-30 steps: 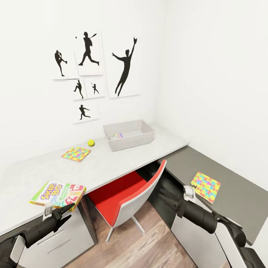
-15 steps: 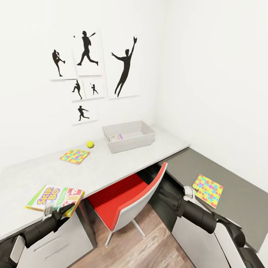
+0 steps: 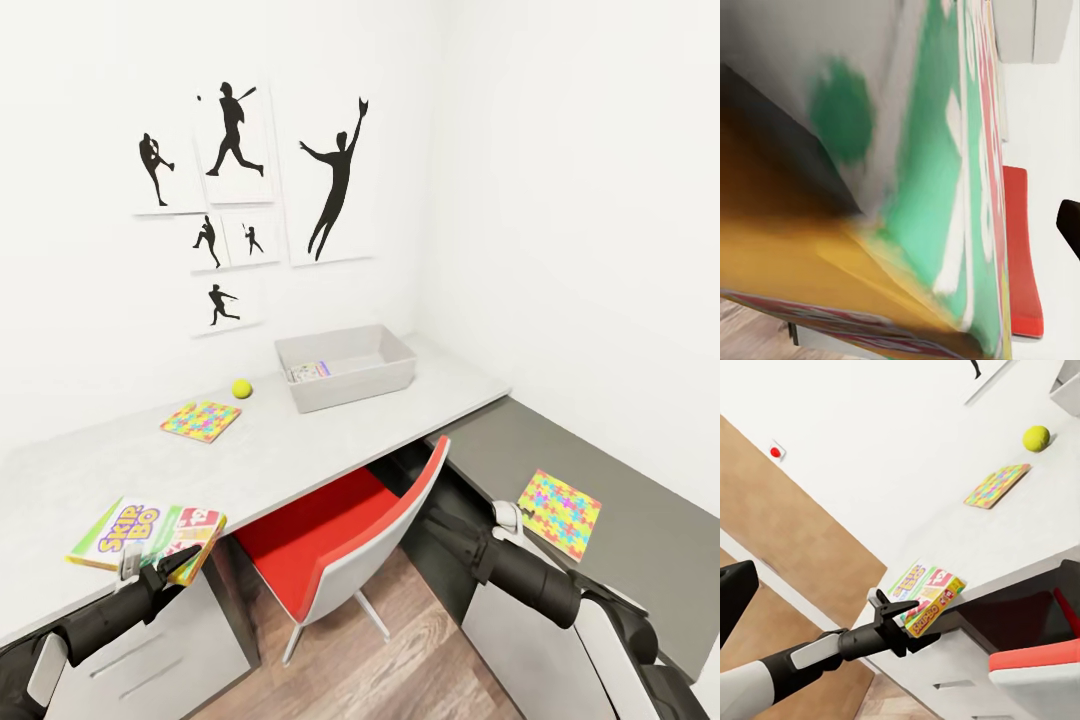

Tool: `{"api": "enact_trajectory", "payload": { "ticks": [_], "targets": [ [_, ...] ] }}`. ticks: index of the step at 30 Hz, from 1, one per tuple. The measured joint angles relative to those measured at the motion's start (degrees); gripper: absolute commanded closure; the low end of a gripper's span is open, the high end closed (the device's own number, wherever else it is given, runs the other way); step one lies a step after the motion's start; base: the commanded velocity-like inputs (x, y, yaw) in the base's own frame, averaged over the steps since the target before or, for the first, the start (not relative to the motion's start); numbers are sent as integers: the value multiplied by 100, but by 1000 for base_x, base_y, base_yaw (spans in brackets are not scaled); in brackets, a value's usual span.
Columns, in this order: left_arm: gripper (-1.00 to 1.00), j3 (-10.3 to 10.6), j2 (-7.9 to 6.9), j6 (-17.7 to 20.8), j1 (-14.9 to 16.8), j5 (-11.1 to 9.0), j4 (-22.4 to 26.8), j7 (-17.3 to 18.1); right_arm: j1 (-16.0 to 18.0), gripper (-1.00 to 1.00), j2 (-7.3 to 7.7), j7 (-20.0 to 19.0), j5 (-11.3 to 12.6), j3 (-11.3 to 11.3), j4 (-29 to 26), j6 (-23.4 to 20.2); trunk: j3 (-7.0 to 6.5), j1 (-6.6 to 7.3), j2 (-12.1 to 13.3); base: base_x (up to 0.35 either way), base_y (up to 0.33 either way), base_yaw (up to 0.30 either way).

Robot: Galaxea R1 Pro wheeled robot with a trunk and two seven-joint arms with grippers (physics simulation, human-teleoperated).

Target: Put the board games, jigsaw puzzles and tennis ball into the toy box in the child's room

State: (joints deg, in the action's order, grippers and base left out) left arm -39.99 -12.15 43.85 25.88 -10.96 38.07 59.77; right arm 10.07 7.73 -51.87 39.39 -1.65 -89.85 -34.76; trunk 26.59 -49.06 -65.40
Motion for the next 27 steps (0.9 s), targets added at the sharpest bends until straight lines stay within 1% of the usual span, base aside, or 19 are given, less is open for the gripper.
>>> {"api": "enact_trajectory", "payload": {
  "ticks": [4, 9, 20, 27],
  "targets": [
    [-100, 0, 0, 1, 0, -1, 0, 79, 5, -100, 0, 20, -1, 0, 31, 6, 0, 1, 0, 60, 0, 0],
    [-100, 0, -6, -2, 1, 2, 0, 221, 16, -100, 0, 246, 4, 0, 75, -6, 0, 0, 0, 33, 0, 0],
    [-100, 2, 1, -10, 0, 0, 0, 244, 26, -100, 8, 335, 11, 1, 82, -17, 0, 0, 0, 3, 3, 0],
    [-100, 3, 2, -15, 0, 2, 1, 245, 26, -100, 8, 343, 10, 1, 83, -17, 0, 0, 0, 0, 122, 0]
  ]
}}
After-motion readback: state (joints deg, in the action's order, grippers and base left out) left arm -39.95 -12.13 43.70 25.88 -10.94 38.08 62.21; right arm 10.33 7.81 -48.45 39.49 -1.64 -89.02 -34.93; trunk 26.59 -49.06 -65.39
